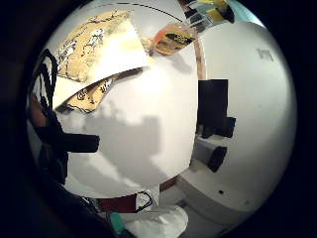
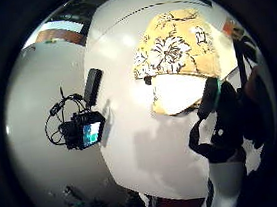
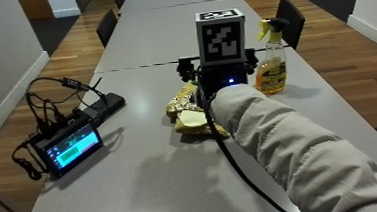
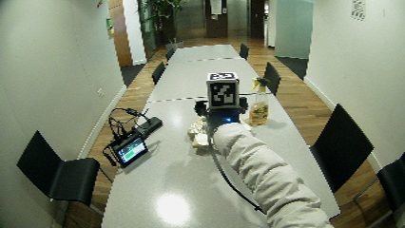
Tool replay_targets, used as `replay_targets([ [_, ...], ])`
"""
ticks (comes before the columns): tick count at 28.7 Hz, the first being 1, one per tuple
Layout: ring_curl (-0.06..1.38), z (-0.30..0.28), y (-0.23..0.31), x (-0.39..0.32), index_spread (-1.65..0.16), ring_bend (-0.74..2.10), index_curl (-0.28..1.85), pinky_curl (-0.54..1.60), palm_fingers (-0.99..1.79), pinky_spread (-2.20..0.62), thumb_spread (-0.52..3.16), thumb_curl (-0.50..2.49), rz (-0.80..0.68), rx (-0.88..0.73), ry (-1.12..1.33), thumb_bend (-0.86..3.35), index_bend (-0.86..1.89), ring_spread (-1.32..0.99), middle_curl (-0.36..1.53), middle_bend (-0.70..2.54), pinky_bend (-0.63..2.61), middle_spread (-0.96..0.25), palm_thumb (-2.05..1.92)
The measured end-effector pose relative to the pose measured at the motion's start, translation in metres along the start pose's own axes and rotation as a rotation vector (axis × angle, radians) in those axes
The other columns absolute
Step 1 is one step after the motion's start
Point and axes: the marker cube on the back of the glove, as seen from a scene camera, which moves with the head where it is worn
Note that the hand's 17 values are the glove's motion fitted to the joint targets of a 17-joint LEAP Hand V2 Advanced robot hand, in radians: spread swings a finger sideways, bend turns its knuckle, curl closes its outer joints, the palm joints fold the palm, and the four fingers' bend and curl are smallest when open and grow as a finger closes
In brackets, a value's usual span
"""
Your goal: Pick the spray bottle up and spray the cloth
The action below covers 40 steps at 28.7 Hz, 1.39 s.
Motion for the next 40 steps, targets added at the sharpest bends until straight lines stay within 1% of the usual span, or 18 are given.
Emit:
replay_targets([
  [2, 0.12, -0.003, 0.0, 0.001, -0.09, 0.59, 0.09, 0.12, 1.61, -0.11, 0.42, 0.13, 0.003, 0.005, -0.004, 0.44, 0.28, -0.08, 0.12, 0.51, 0.67, -0.03, 0.6],
  [7, 0.26, -0.006, 0.001, 0.001, -0.13, 0.71, 0.21, 0.26, 1.49, -0.16, 0.69, 0.2, 0.005, 0.013, -0.013, 0.51, 0.33, -0.1, 0.23, 0.6, 0.81, -0.05, 0.68],
  [11, 0.32, -0.005, 0.001, 0.0, -0.15, 0.75, 0.27, 0.32, 1.42, -0.19, 0.84, 0.24, -0.001, 0.009, -0.012, 0.51, 0.36, -0.12, 0.28, 0.66, 0.87, -0.05, 0.69],
  [22, 0.4, -0.015, 0.004, -0.009, -0.17, 0.79, 0.37, 0.42, 1.35, -0.21, 1.08, 0.32, -0.025, 0.042, -0.04, 0.5, 0.39, -0.13, 0.38, 0.71, 0.92, -0.06, 0.7],
  [25, 0.42, -0.019, 0.006, -0.001, -0.17, 0.79, 0.38, 0.44, 1.32, -0.22, 1.11, 0.34, -0.044, 0.061, -0.086, 0.48, 0.38, -0.13, 0.39, 0.71, 0.92, -0.06, 0.7],
  [28, 0.43, -0.025, 0.008, 0.022, -0.18, 0.79, 0.39, 0.44, 1.21, -0.22, 1.11, 0.35, -0.062, 0.142, -0.238, 0.44, 0.35, -0.13, 0.4, 0.69, 0.88, -0.06, 0.69],
  [29, 0.43, -0.027, 0.008, 0.033, -0.19, 0.77, 0.39, 0.42, 1.08, -0.22, 1.09, 0.36, -0.058, 0.174, -0.299, 0.43, 0.33, -0.12, 0.4, 0.67, 0.81, -0.06, 0.69],
  [31, 0.43, -0.028, 0.006, 0.054, -0.19, 0.75, 0.4, 0.42, 1.0, -0.22, 1.07, 0.37, -0.035, 0.218, -0.413, 0.41, 0.29, -0.11, 0.4, 0.64, 0.75, -0.05, 0.71],
  [32, 0.42, -0.028, 0.004, 0.066, -0.19, 0.7, 0.41, 0.41, 0.87, -0.2, 1.05, 0.37, -0.015, 0.234, -0.478, 0.4, 0.3, -0.1, 0.41, 0.64, 0.68, -0.05, 0.72],
  [34, 0.43, -0.024, -0.005, 0.099, -0.2, 0.65, 0.43, 0.41, 0.73, -0.17, 1.05, 0.38, 0.032, 0.277, -0.646, 0.39, 0.31, -0.1, 0.41, 0.62, 0.6, -0.06, 0.74],
  [37, 0.42, -0.006, -0.024, 0.151, -0.21, 0.57, 0.45, 0.37, 0.5, -0.09, 1.05, 0.4, 0.084, 0.342, -0.898, 0.38, 0.32, -0.08, 0.43, 0.64, 0.41, -0.05, 0.78],
  [38, 0.42, 0.002, -0.029, 0.166, -0.21, 0.54, 0.46, 0.35, 0.43, -0.06, 1.06, 0.4, 0.096, 0.349, -0.959, 0.38, 0.34, -0.07, 0.44, 0.66, 0.33, -0.04, 0.79],
  [39, 0.4, 0.011, -0.033, 0.178, -0.21, 0.49, 0.46, 0.32, 0.3, -0.01, 1.06, 0.4, 0.105, 0.349, -1.009, 0.37, 0.36, -0.07, 0.43, 0.65, 0.24, -0.04, 0.8],
  [40, 0.4, 0.02, -0.037, 0.188, -0.21, 0.48, 0.47, 0.32, 0.26, 0.01, 1.05, 0.41, 0.111, 0.343, -1.048, 0.37, 0.37, -0.06, 0.43, 0.64, 0.21, -0.02, 0.81],
])
